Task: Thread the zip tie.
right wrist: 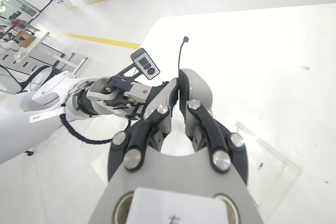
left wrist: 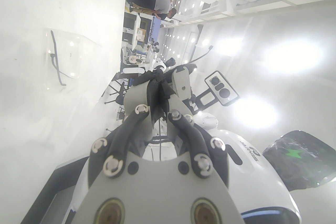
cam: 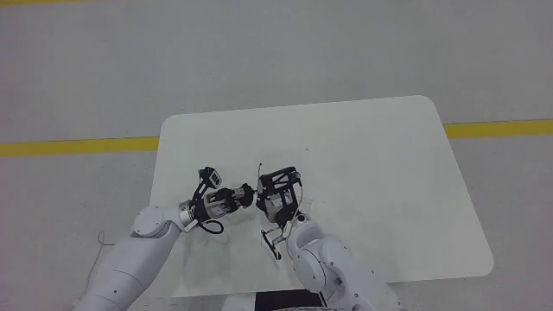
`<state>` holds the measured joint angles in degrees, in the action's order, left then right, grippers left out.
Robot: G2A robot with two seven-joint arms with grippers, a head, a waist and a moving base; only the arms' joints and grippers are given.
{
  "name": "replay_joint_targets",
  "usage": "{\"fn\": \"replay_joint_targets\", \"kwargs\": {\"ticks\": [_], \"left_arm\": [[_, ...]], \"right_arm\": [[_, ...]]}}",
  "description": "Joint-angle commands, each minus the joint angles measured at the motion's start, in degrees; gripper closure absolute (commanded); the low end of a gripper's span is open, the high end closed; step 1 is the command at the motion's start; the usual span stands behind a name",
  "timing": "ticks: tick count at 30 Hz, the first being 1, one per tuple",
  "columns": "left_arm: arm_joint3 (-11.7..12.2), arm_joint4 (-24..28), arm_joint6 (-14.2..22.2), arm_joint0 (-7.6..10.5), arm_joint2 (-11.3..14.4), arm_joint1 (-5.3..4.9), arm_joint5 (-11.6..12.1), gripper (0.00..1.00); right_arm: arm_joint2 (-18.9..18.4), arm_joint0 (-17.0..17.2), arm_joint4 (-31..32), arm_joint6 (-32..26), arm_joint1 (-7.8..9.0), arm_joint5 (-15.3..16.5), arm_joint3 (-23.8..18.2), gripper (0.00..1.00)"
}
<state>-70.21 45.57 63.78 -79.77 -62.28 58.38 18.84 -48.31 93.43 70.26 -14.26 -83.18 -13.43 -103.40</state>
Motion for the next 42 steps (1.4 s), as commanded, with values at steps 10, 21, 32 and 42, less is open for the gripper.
{"fn": "replay_joint_targets", "kwargs": {"ticks": [10, 21, 32, 42], "left_arm": [[0.0, 0.0, 0.0, 0.0, 0.0, 0.0, 0.0, 1.0], [0.0, 0.0, 0.0, 0.0, 0.0, 0.0, 0.0, 1.0], [0.0, 0.0, 0.0, 0.0, 0.0, 0.0, 0.0, 1.0], [0.0, 0.0, 0.0, 0.0, 0.0, 0.0, 0.0, 1.0]], "right_arm": [[0.29, -0.07, 0.16, -0.82, 0.07, 0.3, -0.14, 1.0], [0.52, -0.53, -0.17, -1.44, 0.04, 0.32, 0.47, 1.0], [0.07, 0.28, -0.98, -1.18, 0.31, 1.39, -0.02, 0.0], [-2.35, 2.97, -1.41, 1.59, 1.09, 2.36, -1.52, 0.0]]}}
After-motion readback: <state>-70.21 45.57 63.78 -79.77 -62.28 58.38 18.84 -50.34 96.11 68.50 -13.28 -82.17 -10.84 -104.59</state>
